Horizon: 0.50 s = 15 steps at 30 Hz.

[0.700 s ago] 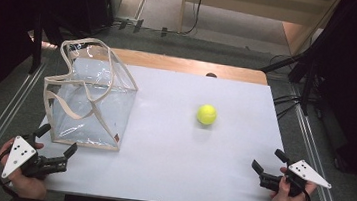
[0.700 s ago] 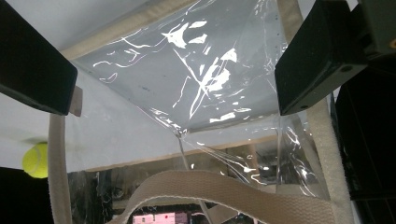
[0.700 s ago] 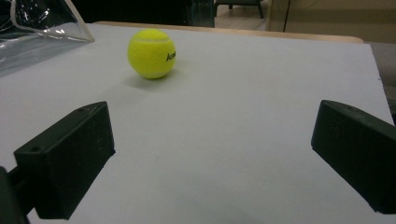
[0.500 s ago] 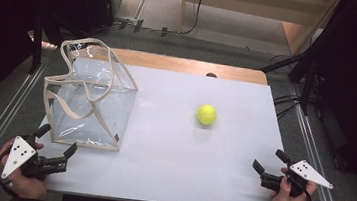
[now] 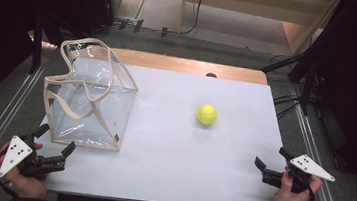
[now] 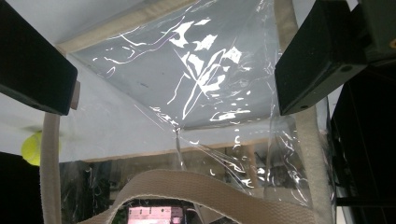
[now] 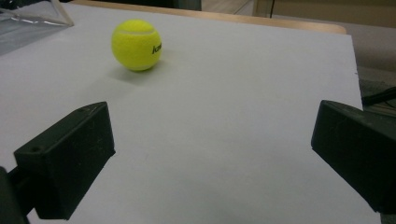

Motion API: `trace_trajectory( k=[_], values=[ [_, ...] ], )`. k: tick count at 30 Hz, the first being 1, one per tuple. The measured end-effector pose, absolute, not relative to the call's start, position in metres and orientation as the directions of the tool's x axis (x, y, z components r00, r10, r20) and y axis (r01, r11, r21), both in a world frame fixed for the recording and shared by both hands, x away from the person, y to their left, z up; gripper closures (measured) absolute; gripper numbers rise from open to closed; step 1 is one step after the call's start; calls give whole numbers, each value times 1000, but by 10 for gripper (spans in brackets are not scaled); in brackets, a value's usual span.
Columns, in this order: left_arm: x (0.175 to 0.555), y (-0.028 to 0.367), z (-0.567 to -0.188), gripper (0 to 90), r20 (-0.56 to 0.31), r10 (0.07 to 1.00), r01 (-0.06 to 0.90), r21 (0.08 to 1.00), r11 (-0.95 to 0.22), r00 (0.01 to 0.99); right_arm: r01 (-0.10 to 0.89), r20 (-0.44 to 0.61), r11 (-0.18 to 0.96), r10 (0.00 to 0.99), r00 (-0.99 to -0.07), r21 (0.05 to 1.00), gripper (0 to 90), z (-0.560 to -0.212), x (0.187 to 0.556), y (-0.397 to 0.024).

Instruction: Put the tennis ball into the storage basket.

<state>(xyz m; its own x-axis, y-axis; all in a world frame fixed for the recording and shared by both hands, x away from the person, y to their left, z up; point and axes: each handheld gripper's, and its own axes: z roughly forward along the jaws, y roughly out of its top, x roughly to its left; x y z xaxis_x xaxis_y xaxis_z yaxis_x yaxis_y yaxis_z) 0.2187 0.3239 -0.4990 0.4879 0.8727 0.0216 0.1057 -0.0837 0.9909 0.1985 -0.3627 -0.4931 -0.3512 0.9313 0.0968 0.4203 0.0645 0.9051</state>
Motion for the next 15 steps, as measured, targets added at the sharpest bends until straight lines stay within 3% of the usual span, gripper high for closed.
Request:
trace_trajectory(
  k=[7,12,15],
  values=[
    [219,327,-499,0,0,866,104,993,-61,501,414,79,105,912,-403,904,0,-475,205,-359],
    [222,321,-500,0,28,846,120,987,-108,532,400,34,164,895,-444,902,0,-454,216,-353],
    [221,325,-499,0,0,854,113,991,-68,520,401,18,192,886,-464,896,0,-446,221,-351]
  ],
)
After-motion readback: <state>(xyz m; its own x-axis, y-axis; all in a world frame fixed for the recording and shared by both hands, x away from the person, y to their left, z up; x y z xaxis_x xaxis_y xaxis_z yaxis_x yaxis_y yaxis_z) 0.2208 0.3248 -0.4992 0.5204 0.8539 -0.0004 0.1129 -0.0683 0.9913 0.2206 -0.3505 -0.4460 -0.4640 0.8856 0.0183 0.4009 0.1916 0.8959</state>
